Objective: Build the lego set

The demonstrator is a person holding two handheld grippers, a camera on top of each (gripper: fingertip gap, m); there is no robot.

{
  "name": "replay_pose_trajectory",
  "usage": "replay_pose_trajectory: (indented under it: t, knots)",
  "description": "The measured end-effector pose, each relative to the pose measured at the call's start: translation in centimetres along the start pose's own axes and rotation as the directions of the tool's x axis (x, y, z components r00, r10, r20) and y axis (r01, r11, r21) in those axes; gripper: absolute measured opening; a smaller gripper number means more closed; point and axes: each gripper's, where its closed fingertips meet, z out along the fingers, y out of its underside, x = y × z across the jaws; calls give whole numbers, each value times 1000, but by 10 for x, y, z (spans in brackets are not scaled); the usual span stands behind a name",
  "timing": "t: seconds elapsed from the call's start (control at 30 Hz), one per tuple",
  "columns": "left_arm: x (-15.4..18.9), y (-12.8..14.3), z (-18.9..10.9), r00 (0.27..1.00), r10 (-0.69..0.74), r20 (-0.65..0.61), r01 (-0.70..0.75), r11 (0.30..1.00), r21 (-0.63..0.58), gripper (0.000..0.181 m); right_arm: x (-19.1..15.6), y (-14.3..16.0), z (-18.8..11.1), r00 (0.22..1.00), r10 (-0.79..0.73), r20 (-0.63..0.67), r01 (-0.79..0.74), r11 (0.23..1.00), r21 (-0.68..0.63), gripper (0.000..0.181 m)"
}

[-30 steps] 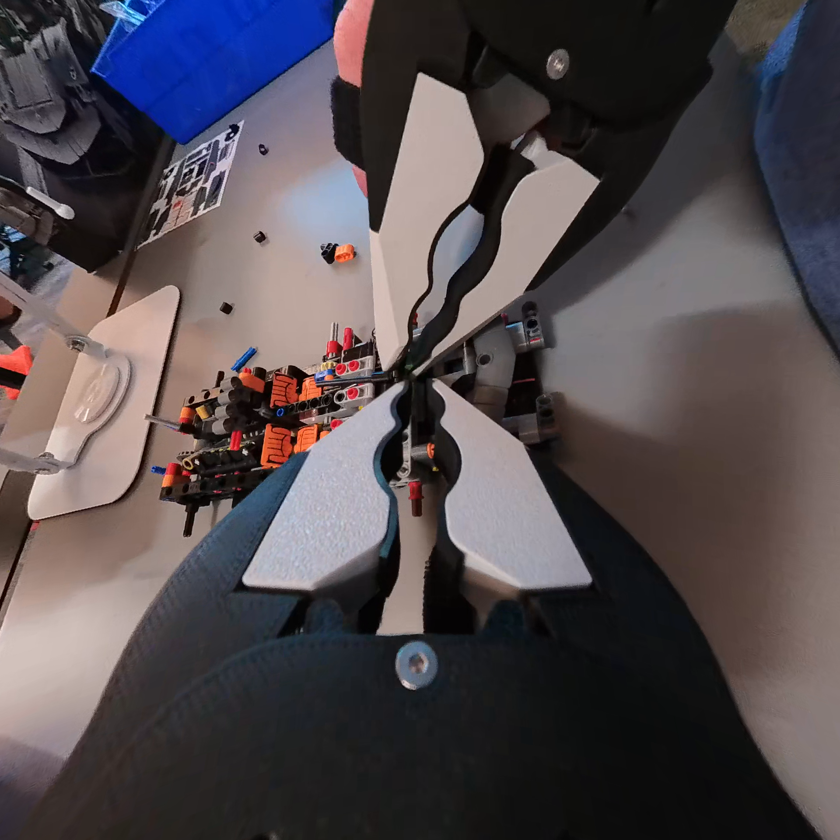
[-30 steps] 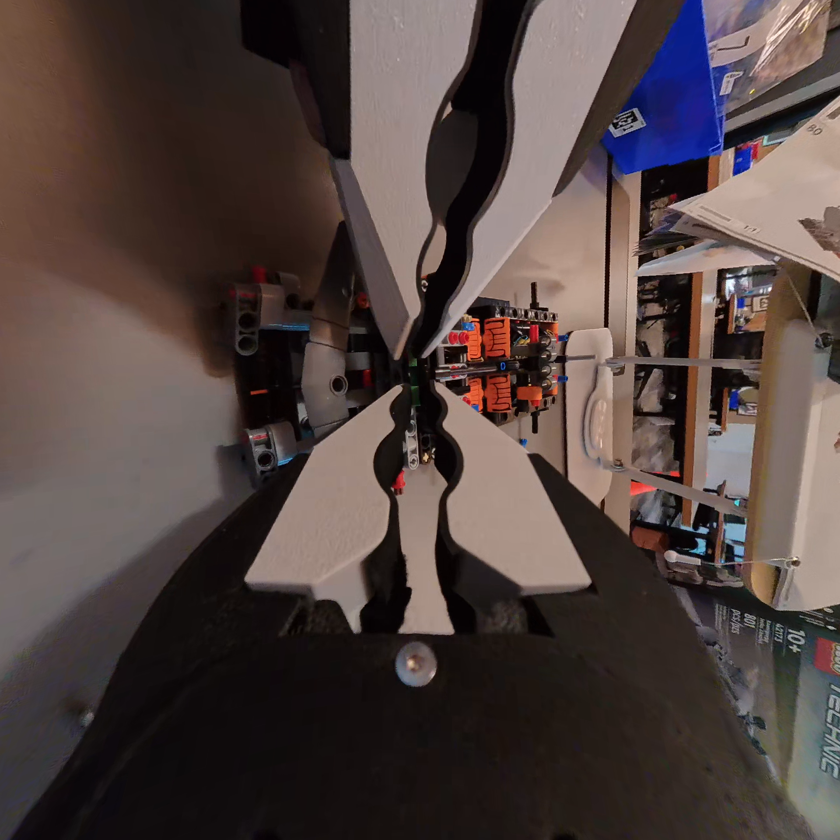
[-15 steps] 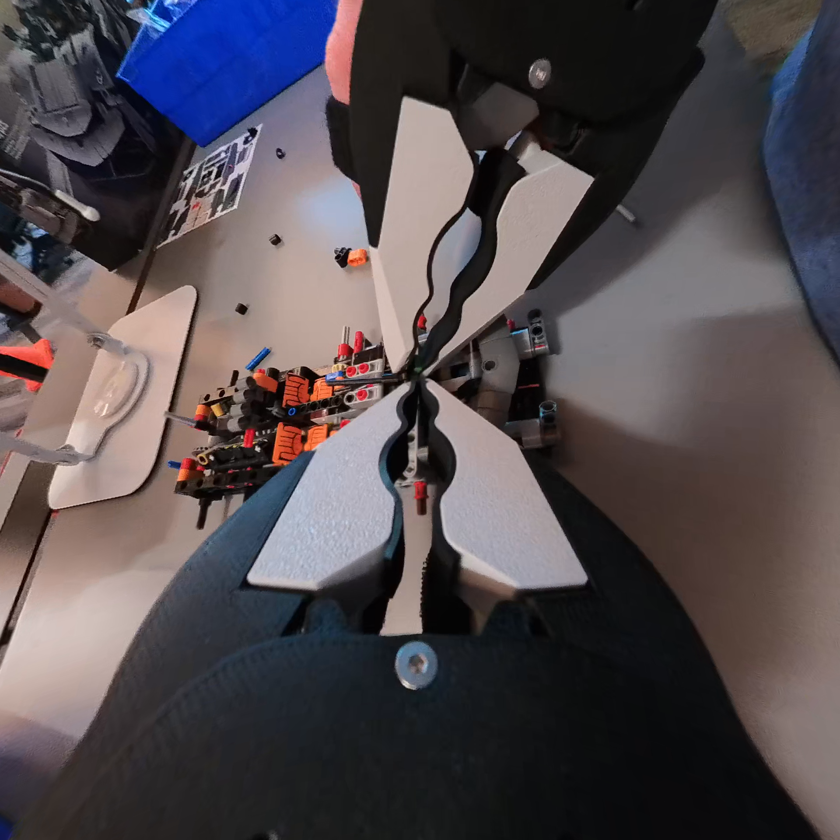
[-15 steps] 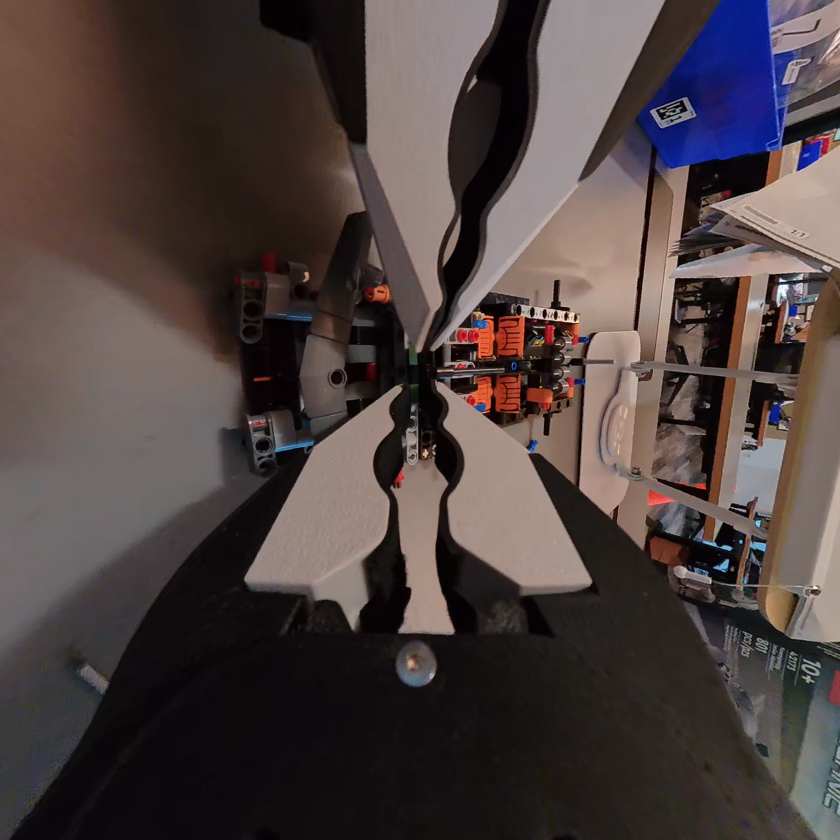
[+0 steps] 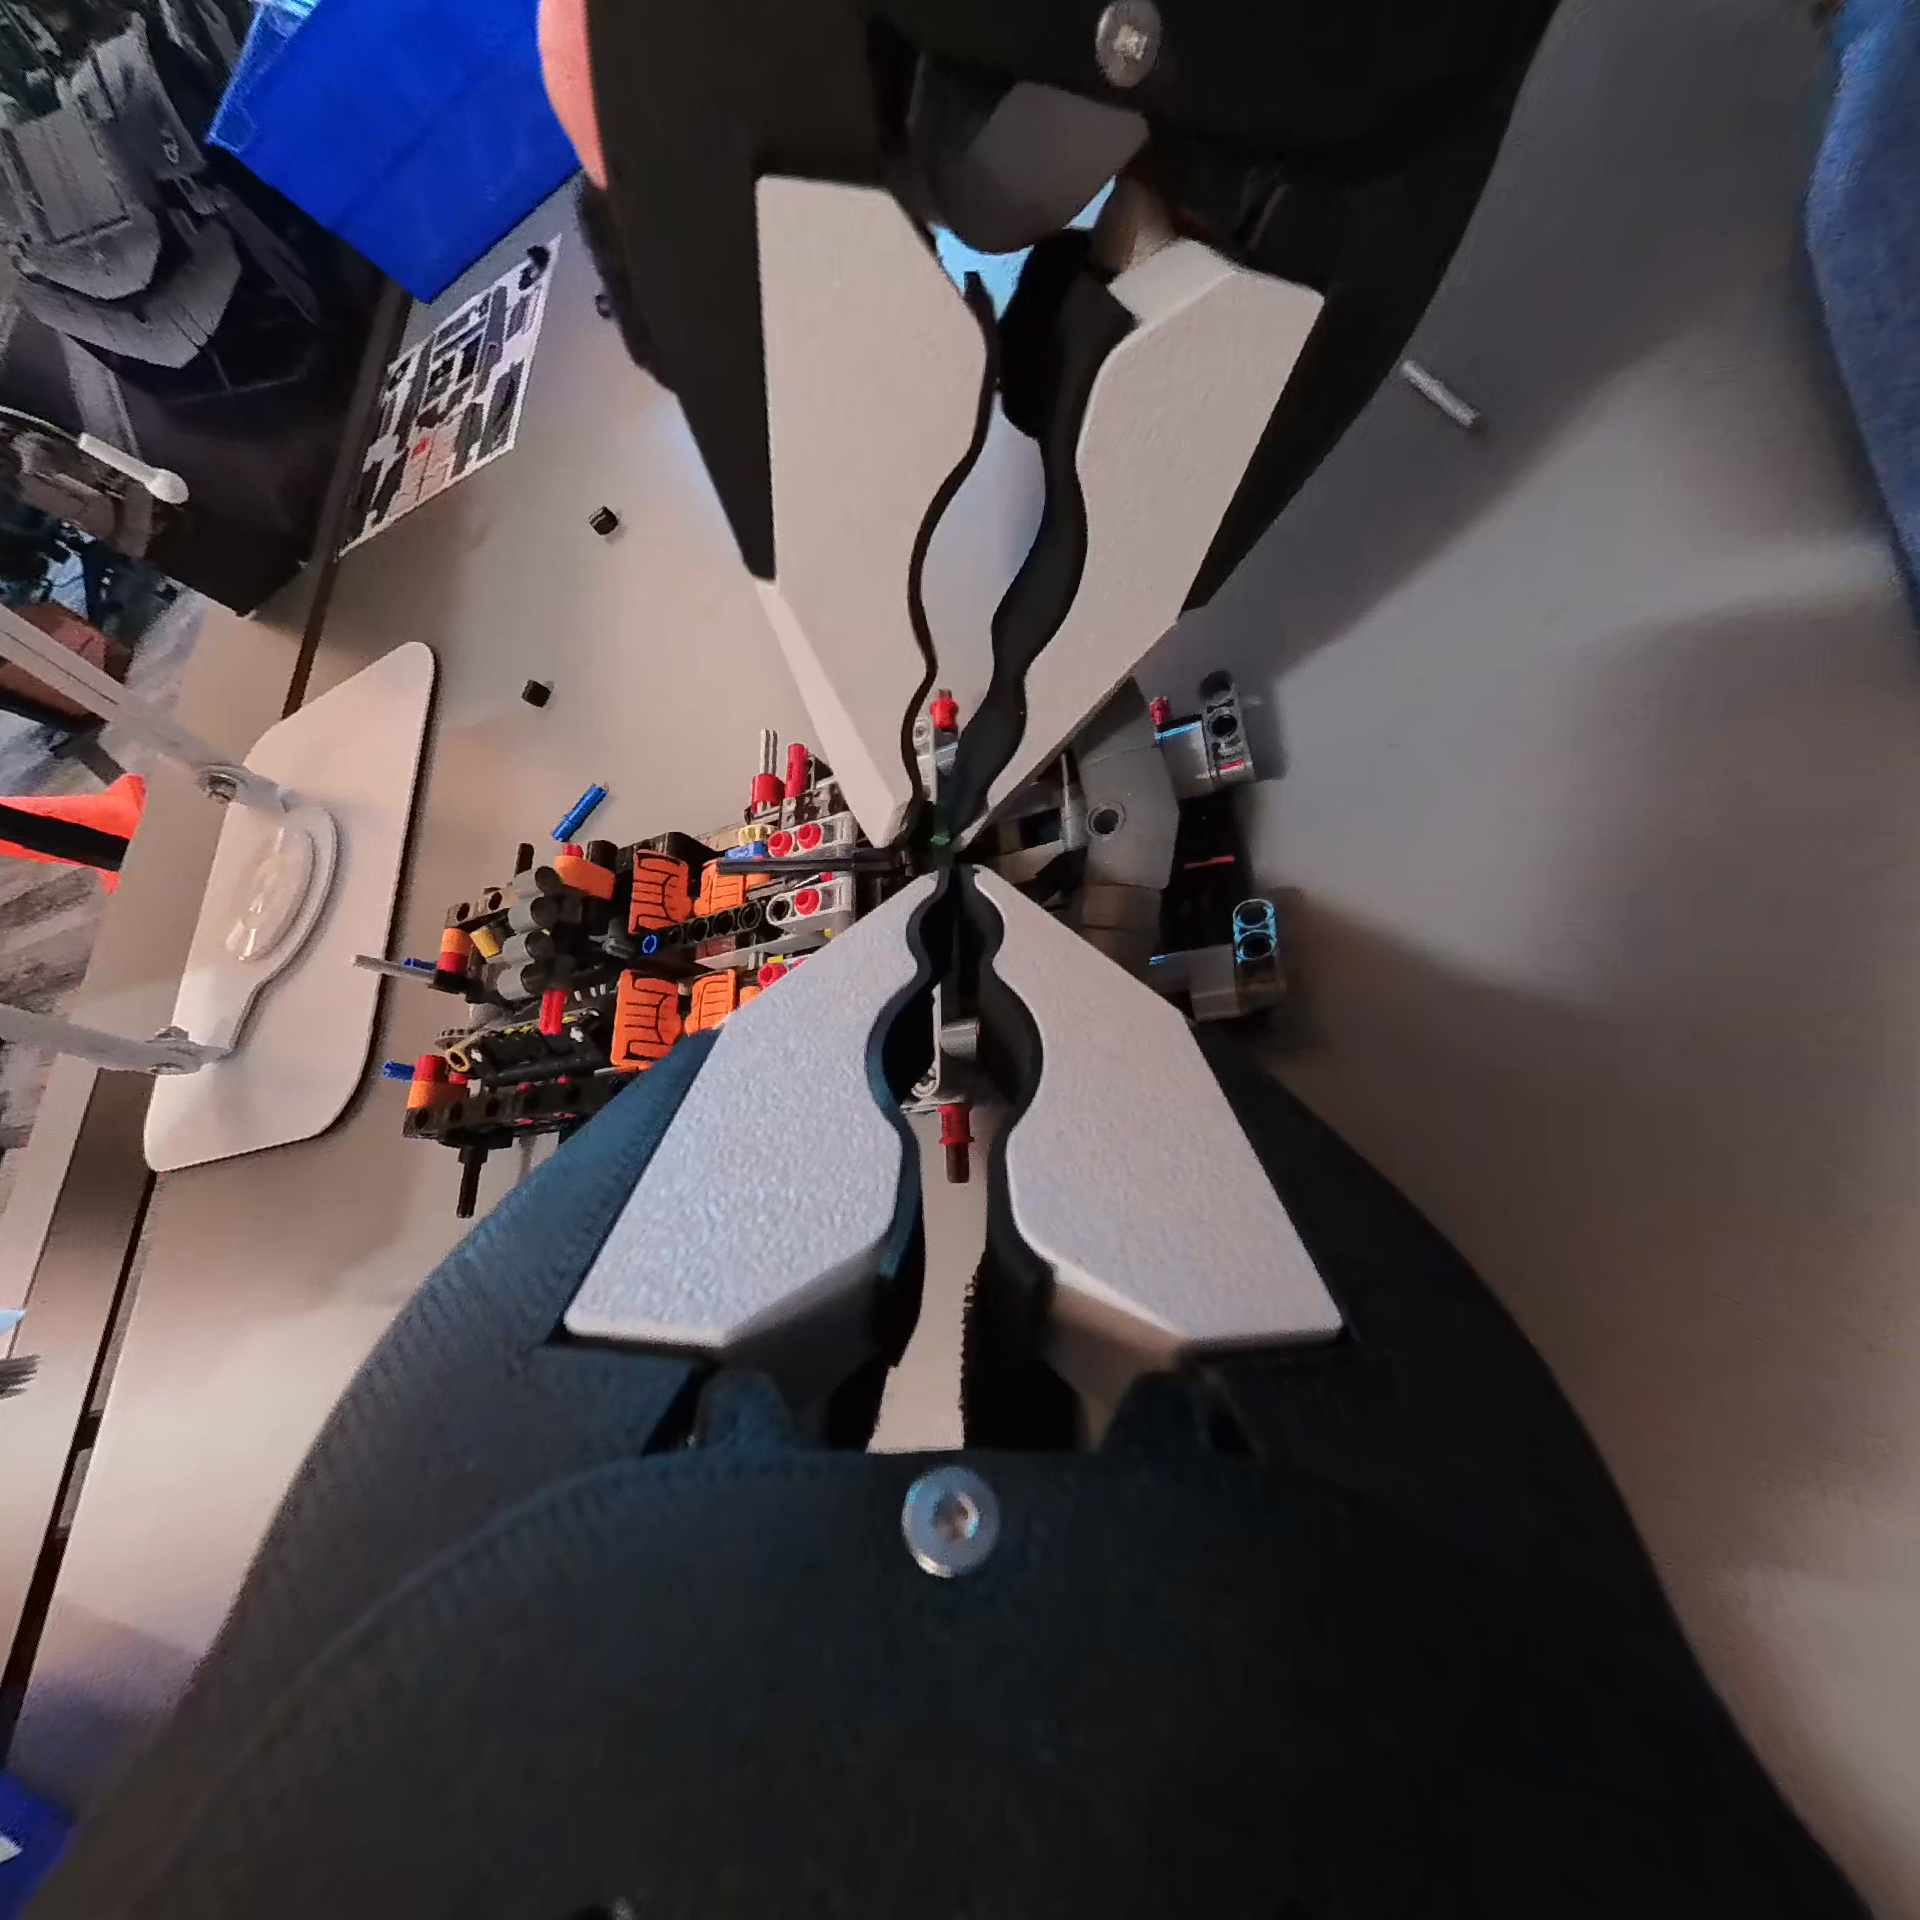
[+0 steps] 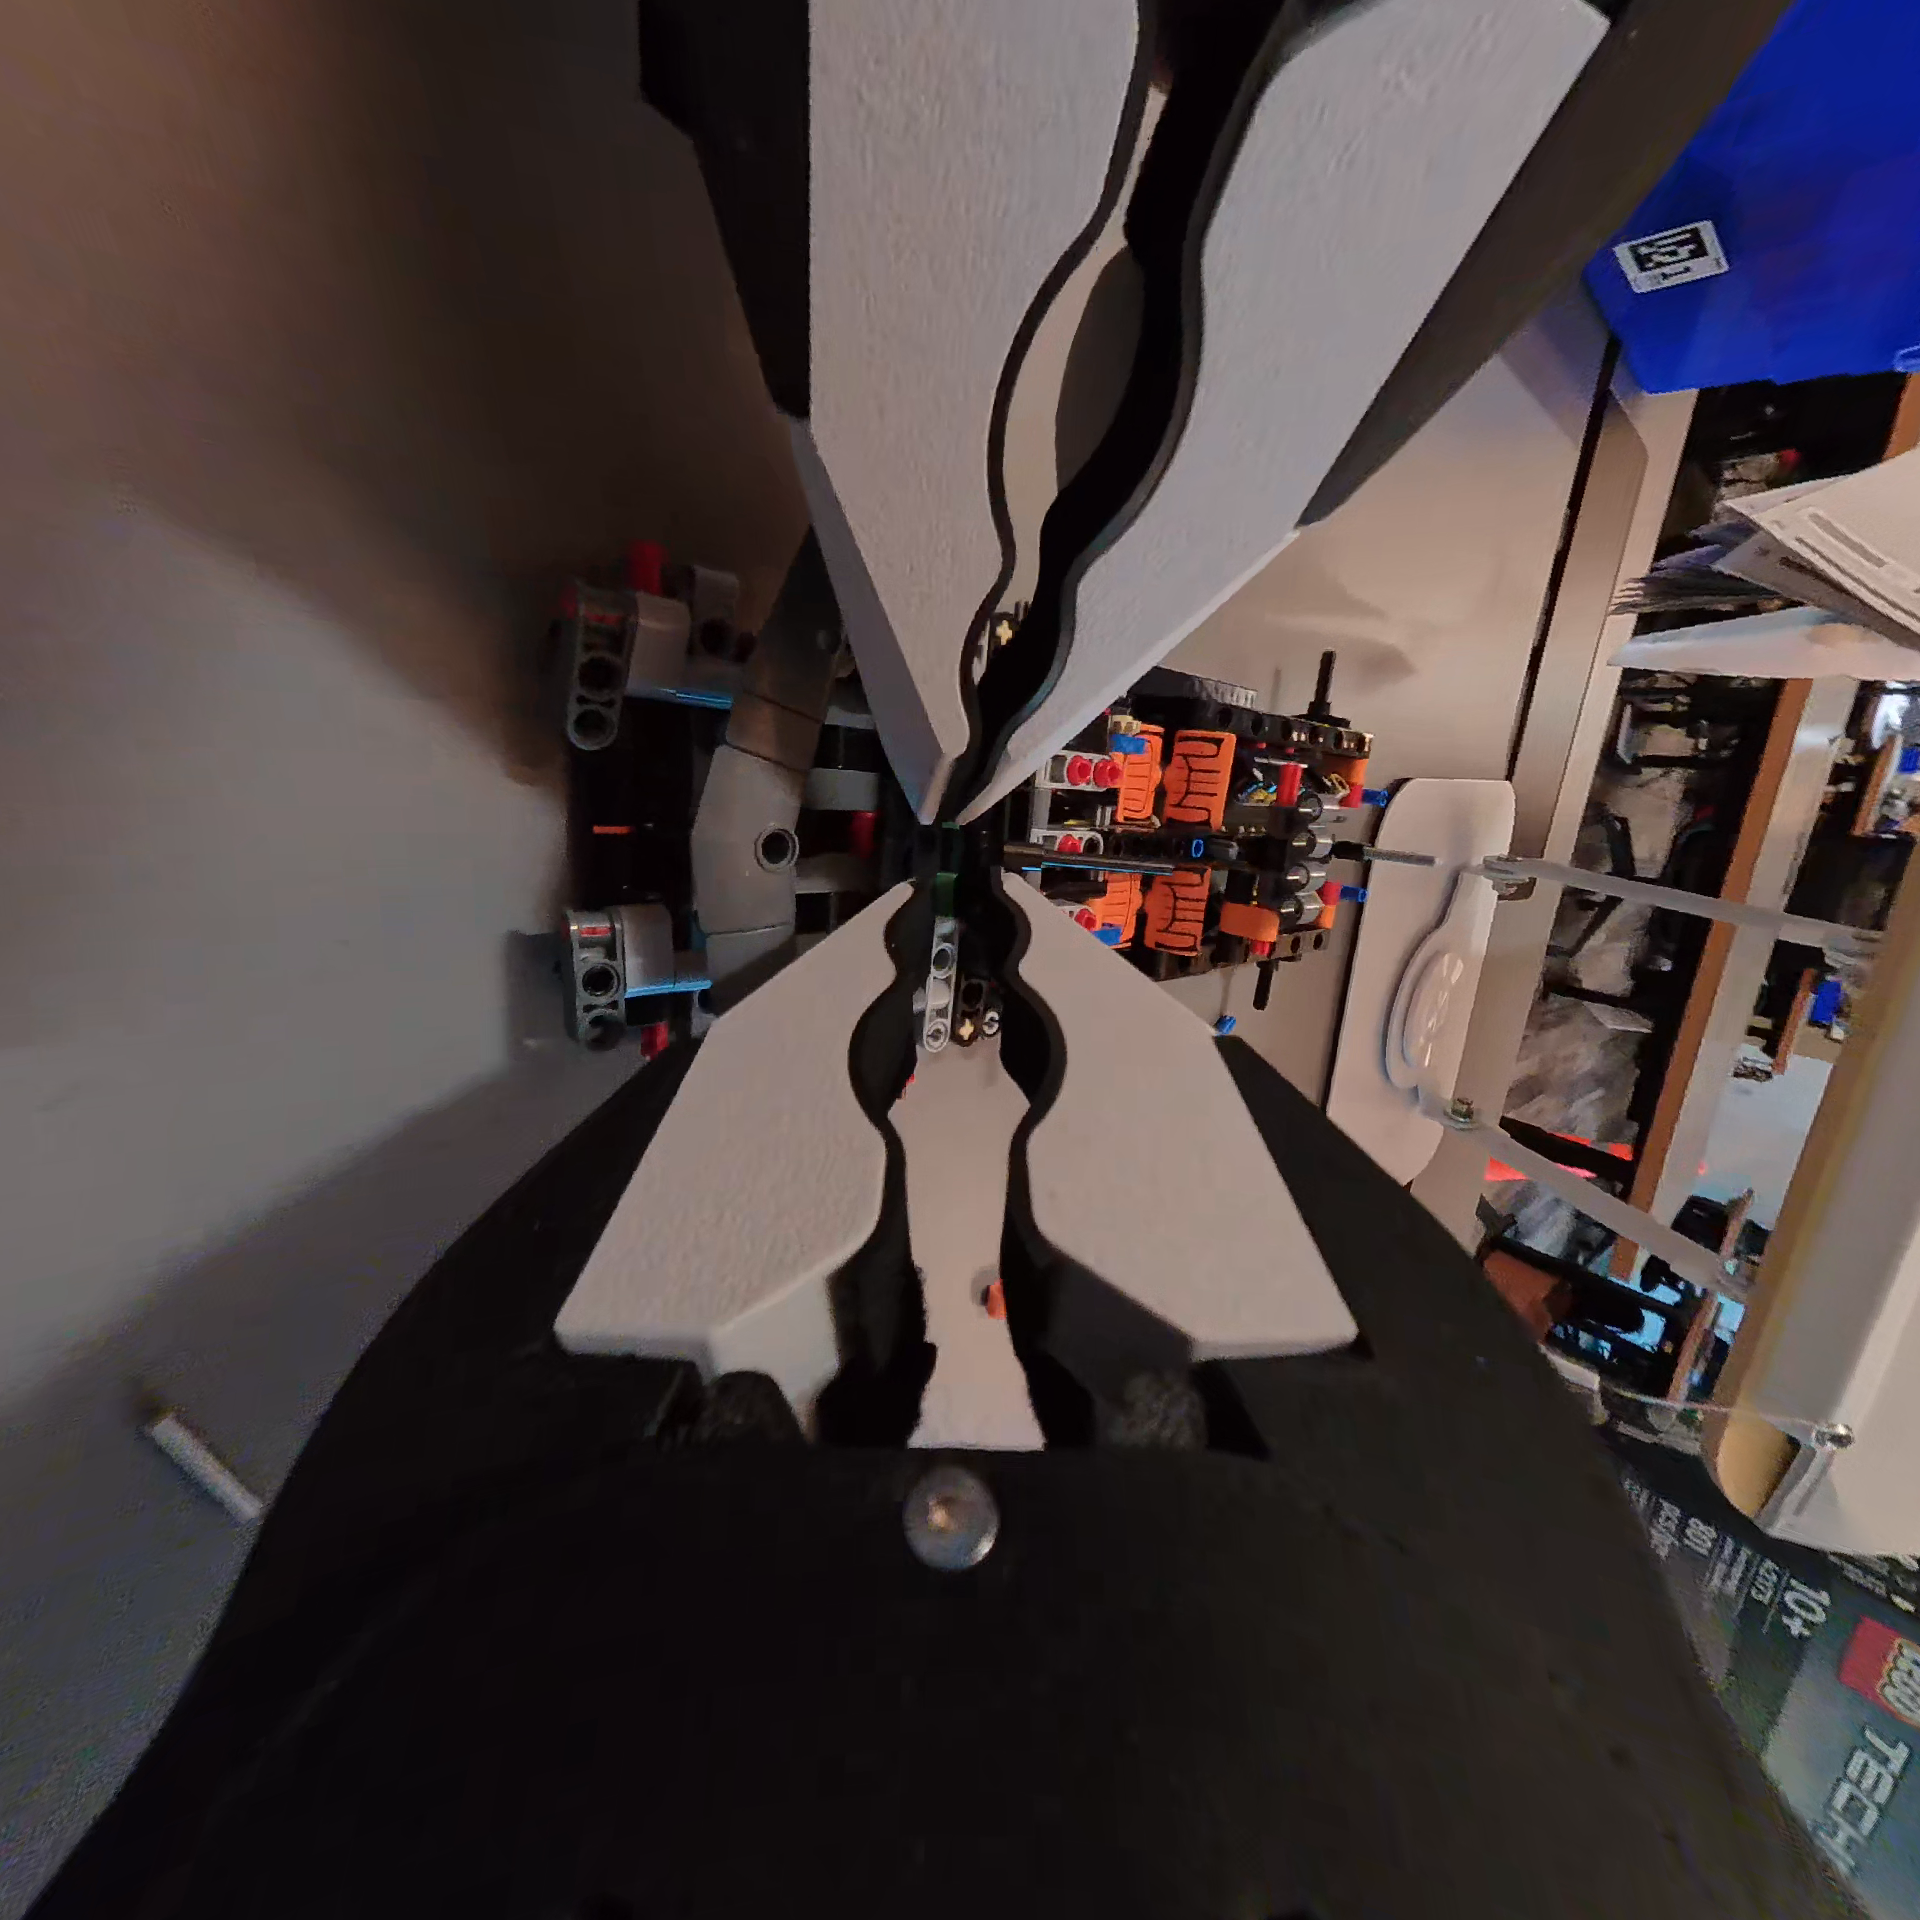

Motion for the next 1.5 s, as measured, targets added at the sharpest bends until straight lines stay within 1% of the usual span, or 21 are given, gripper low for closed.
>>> replay_pose_trajectory:
  t: [0.07, 0.23, 0.33, 0.4, 0.5, 0.63, 0.7, 0.9, 1.13, 1.17, 1.27, 1.37, 1.5]
  knots:
    - [0, 0, 0, 1000, -4, -4, 4, 1000, -6, 0, 0, 0, 0, 999, -3, 43, 3, 1000, 7, 8]
    - [-1, 0, 0, 999, -38, -11, 39, 999, 3, 0, 0, -1, 0, 973, 72, 219, -87, 994, 59, 8]
    - [-3, 1, -1, 998, -60, -11, 60, 998, 4, 0, 2, -1, 1, 957, 79, 279, -104, 992, 75, 7]
    - [-5, -1, -6, 995, -94, -19, 94, 995, 28, 0, 2, -2, 1, 953, 74, 295, -101, 992, 77, 6]
    - [-13, -5, -14, 992, -127, 4, 126, 989, 73, 0, 2, -2, 1, 957, 62, 284, -88, 993, 79, 7]
    - [-10, 2, -8, 997, -80, 21, 79, 997, 24, 0, 2, -3, 2, 970, 42, 240, -61, 996, 73, 6]
    - [-12, 4, -6, 998, -39, 50, 39, 999, 3, 0, 2, -3, 2, 976, 28, 214, -42, 997, 63, 6]
    - [-17, 5, -4, 995, -14, 95, 17, 999, -31, 0, 2, -2, 2, 985, 14, 174, -25, 998, 61, 7]
    - [-15, 4, -5, 998, 3, 63, 0, 999, -42, 0, 2, -2, 2, 991, -2, 135, -4, 999, 46, 6]
    - [-16, 4, -7, 998, -5, 57, 8, 999, -44, 5, 2, -2, 2, 991, -1, 131, -5, 999, 43, 6]
    - [-17, 5, -8, 998, -6, 55, 8, 999, -52, 7, 2, -2, 2, 993, -7, 116, 3, 999, 36, 6]
    - [-10, 7, -2, 1000, 8, 23, -6, 997, -78, 5, 2, -1, 2, 994, -17, 105, 16, 1000, 19, 7]
    - [-10, 8, -1, 999, -32, 4, 32, 996, -84, 4, 2, 1, 3, 995, -22, 96, 21, 1000, 7, 7]
